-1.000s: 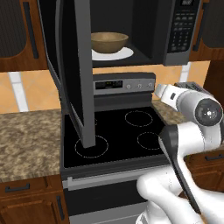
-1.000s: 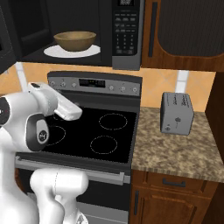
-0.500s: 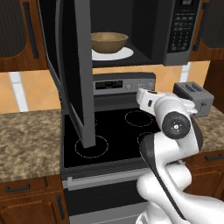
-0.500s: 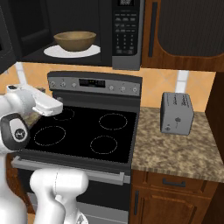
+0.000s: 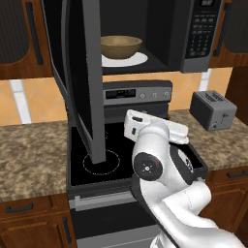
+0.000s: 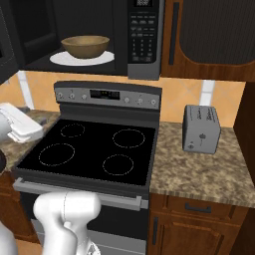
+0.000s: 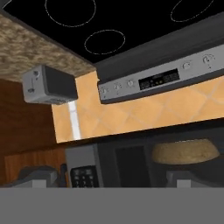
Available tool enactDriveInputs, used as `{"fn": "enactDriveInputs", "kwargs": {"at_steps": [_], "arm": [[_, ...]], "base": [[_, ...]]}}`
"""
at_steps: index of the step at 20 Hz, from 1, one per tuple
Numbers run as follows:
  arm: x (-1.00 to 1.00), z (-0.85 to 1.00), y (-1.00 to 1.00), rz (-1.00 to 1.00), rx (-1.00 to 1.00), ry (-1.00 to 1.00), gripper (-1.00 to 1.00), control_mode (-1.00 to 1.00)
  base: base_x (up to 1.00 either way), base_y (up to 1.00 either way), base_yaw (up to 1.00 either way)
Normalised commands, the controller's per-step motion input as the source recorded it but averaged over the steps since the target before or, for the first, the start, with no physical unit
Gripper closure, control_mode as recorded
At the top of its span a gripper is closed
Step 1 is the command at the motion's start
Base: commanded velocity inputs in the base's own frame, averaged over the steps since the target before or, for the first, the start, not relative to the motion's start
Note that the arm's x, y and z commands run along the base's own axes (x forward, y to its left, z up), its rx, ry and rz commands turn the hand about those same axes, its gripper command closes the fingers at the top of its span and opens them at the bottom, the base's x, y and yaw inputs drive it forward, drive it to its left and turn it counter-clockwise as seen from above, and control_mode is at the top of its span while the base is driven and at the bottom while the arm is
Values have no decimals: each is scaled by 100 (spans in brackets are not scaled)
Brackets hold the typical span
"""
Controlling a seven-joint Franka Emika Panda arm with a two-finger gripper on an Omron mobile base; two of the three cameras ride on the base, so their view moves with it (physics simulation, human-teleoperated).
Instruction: Open the microwave, place the bowl with waffle inside the microwave, then close the microwave door and turn it on.
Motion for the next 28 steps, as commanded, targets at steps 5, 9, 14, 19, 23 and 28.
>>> {"fn": "enactDriveInputs", "kwargs": {"at_steps": [5, 9, 14, 19, 23, 28], "arm": [[0, -44, 7, 0, 16, -33, -100, -100], [0, -21, 24, -4, 12, -27, -100, -100], [-3, -8, 43, -7, 9, -23, -100, -100], [-28, 0, 63, -3, 3, -14, -100, -100], [-34, 0, 78, -1, 0, -11, -100, -100], [-31, 0, 86, 0, 0, -12, -100, -100]], "base": [[0, 0, 0], [0, 0, 0], [0, 0, 0], [0, 0, 0], [0, 0, 0], [0, 0, 0]]}}
